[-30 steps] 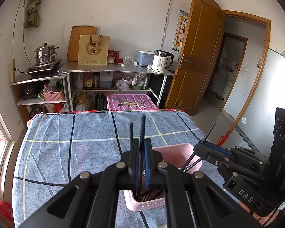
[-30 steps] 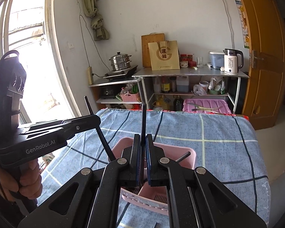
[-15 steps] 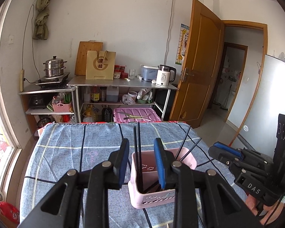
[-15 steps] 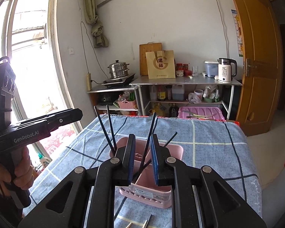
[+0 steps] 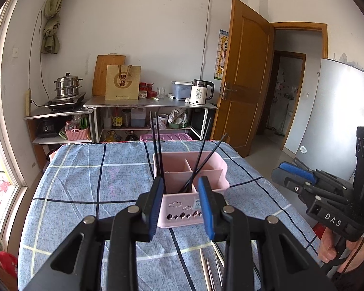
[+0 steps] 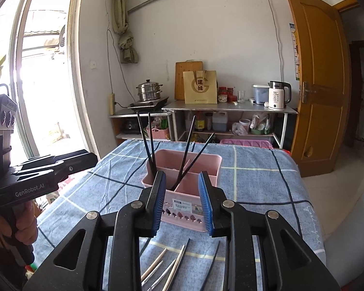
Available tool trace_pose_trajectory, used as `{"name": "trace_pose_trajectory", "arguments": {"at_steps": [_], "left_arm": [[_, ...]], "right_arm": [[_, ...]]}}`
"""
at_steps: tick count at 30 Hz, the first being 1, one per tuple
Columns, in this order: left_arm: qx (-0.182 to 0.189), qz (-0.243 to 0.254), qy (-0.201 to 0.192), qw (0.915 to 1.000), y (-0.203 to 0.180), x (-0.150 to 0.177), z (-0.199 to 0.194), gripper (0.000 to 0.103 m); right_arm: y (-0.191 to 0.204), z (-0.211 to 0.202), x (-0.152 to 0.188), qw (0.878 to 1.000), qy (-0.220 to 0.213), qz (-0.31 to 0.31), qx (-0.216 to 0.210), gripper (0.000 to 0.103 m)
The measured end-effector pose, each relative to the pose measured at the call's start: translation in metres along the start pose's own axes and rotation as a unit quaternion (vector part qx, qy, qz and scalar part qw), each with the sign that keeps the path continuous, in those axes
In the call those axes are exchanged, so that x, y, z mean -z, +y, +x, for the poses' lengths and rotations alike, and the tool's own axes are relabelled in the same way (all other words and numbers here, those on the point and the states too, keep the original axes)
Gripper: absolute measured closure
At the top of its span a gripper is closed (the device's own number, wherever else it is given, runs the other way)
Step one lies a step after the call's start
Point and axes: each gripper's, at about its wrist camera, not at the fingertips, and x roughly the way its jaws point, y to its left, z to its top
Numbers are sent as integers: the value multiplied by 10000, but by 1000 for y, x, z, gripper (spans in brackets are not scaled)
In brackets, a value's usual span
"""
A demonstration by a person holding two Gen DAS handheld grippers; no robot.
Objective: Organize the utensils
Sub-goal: 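Open both tools to drop the black chopsticks into the pink basket, then move both tools back toward the remaining chopsticks on the table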
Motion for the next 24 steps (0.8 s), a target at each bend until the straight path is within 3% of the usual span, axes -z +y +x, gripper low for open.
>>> {"name": "trace_pose_trajectory", "arguments": {"at_steps": [11,24], "left_arm": [[-50,86,147,9998,-17,53,-21,70],[4,79,335,9994,-27,88,-32,67]], "right_arm": [[4,-27,40,9998,115,16,141,73],[7,-43,69,9995,224,87,226,73]]}}
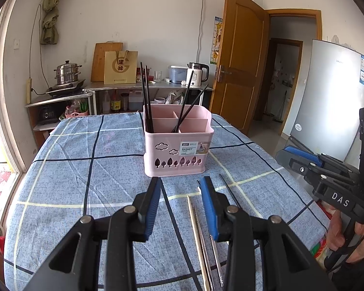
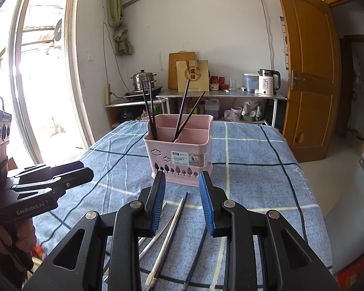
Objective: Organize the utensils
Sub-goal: 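Move both tools back toward the remaining chopsticks on the table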
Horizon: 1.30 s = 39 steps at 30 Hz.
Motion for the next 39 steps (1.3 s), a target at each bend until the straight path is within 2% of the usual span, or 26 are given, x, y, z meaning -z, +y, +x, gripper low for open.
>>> {"name": "trace_pose_trajectory", "arguments": {"at_steps": [16,28,39], "left_arm": [[108,-96,449,9989,-3,20,28,67],[54,-42,1329,9911,-8,38,96,67],[-73,-5,1819,9833,-10,44,144,67]], "right_arm": [[-13,16,16,9995,275,137,10,73],[-33,56,39,9957,846,381,-5,73],[-42,95,53,9894,1389,427,-4,73]]}}
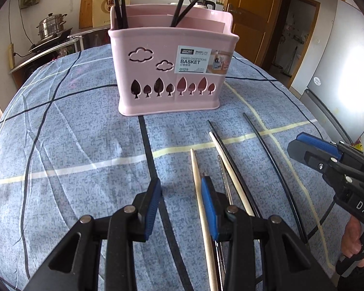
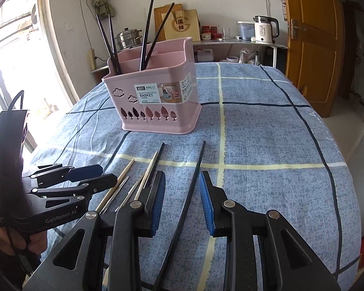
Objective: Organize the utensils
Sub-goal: 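Move both tools back toward the remaining chopsticks on the table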
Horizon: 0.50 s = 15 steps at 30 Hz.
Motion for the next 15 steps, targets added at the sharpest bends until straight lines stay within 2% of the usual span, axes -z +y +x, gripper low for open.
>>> {"name": "trace_pose_trajectory", "arguments": {"at_steps": [10,15], "left_arm": [[-173,92,38,9998,-1,-10,11,67],[-227,-24,39,9997,7,-8,8,68]], "right_arm": [[-2,23,-3,9996,284,3,57,73],[-5,34,-8,9990,436,29,116,73]]}}
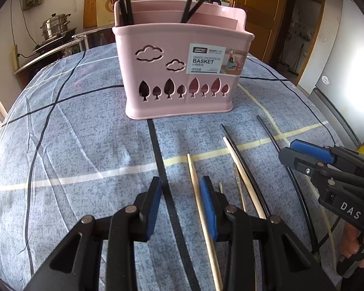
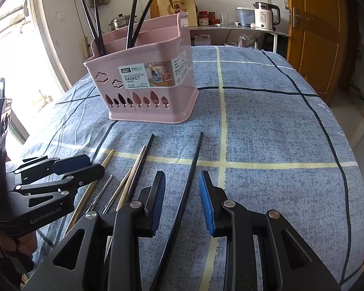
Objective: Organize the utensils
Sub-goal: 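Move both tools back toward the remaining chopsticks on the table, then close the left tool on a wooden chopstick while the right tool grasps a black chopstick, then lift both chopsticks upright and carry them over the pink basket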
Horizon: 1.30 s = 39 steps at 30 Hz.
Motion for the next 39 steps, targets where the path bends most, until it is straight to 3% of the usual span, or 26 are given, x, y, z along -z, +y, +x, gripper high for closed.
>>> {"name": "trace_pose_trajectory", "arguments": {"at_steps": [6,8,13,17,24,39], "left_arm": [[-118,-162,53,9998,9,-1,-1,80],[-245,-236,78,9994,14,-2,1,91],[-301,-140,176,9993,18,-6,4,91],[-328,157,257,9990,14,-12,9,91],[-51,38,410,9991,21,-22,13,98],[288,13,-512,9983,26,-49,-70,99]], "right_arm": [[-5,17,-12,9998,192,37,32,73],[-7,23,-16,9996,275,37,66,73],[-5,34,-21,9991,383,-55,196,74],[-1,36,-23,9982,422,-216,364,94],[1,30,-27,9990,388,-144,147,97],[12,-41,-52,9980,-529,-163,-289,98]]}}
